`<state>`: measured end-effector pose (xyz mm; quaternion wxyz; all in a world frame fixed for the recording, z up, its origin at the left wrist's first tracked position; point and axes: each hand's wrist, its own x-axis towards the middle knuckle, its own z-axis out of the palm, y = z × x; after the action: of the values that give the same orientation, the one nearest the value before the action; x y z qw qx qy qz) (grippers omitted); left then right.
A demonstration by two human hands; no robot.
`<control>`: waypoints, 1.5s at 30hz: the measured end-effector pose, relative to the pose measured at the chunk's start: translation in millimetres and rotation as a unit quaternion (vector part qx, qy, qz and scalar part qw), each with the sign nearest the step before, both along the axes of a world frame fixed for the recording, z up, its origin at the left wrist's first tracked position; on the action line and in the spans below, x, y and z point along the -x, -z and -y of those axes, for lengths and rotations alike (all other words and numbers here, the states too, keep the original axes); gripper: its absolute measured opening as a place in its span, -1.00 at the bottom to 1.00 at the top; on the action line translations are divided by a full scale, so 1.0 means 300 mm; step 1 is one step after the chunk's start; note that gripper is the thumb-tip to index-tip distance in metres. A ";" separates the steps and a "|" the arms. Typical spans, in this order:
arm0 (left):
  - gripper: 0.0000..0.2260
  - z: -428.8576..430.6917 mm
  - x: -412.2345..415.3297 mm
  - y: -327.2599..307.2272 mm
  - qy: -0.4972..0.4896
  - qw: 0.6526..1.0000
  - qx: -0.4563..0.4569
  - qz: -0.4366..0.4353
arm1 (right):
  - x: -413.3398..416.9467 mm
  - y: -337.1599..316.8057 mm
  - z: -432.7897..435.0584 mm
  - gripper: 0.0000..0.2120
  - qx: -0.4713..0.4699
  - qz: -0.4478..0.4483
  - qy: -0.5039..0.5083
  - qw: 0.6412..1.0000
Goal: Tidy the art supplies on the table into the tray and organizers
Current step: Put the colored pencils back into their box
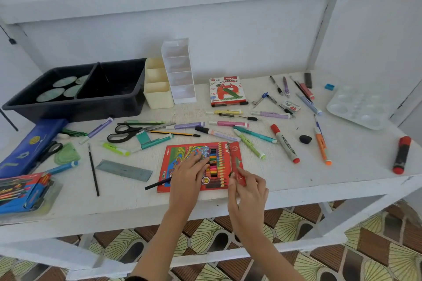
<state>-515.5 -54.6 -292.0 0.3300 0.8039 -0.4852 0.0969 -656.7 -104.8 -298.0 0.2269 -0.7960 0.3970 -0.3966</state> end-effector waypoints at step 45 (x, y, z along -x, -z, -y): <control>-0.43 -0.066 0.029 -0.041 -0.049 0.967 -0.242 -0.057 | 0.146 -0.119 0.222 -0.98 -0.374 0.335 0.089 0.860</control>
<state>-524.2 -34.7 -279.6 0.1479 0.8869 -0.4344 -0.0534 -700.4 -171.4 -262.2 0.5907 -0.4317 0.4842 -0.4798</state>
